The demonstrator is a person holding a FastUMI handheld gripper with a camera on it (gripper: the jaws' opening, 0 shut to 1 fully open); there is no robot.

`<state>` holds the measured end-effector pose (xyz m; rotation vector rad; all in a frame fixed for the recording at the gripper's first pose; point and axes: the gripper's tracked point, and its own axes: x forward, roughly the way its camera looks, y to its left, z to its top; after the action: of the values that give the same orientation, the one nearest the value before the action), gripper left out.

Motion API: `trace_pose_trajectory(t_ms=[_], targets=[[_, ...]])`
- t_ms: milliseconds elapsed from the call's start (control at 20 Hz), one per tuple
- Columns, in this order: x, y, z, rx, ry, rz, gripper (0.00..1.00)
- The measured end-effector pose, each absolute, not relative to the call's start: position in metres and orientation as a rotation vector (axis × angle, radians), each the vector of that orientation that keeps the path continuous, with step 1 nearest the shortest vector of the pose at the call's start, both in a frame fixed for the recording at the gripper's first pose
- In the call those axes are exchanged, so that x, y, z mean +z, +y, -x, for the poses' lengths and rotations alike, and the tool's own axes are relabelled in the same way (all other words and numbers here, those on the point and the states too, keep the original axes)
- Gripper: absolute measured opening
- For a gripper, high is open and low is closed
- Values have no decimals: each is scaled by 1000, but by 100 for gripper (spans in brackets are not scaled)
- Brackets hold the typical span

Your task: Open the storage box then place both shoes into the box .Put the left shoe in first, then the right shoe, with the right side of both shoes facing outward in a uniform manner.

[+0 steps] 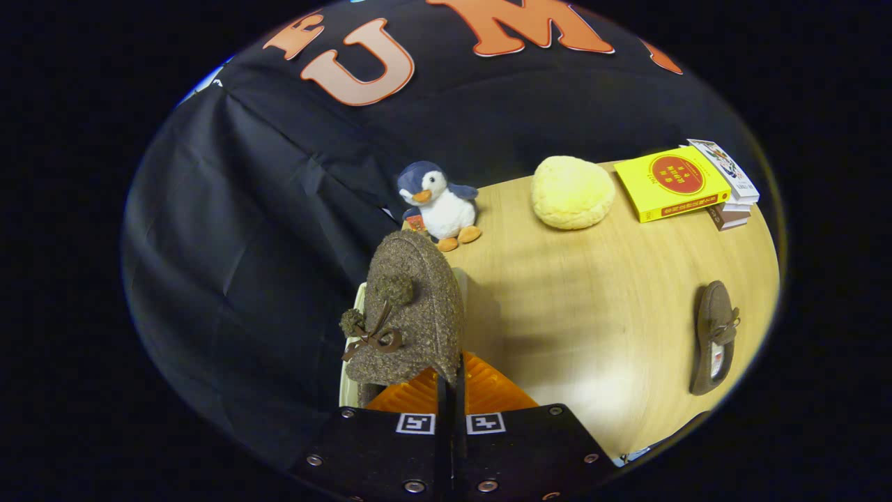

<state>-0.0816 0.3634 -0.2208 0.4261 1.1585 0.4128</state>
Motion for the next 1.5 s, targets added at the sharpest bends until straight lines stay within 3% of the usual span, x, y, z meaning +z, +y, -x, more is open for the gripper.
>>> trace_pose_trajectory(t_ms=[250, 900, 1100, 1200, 1250, 1300, 1350, 1500], targets=[[-233, 429, 95, 428, 1200, -415, 2], [-359, 489, 117, 249, 1391, -332, 3], [-368, 503, 127, 306, 1448, -358, 6], [-353, 504, 128, 368, 1429, -369, 23], [-342, 502, 125, 406, 1405, -384, 38], [-330, 497, 126, 435, 1390, -395, 43], [-319, 488, 125, 454, 1375, -411, 57], [-283, 439, 110, 472, 1282, -442, 71]])
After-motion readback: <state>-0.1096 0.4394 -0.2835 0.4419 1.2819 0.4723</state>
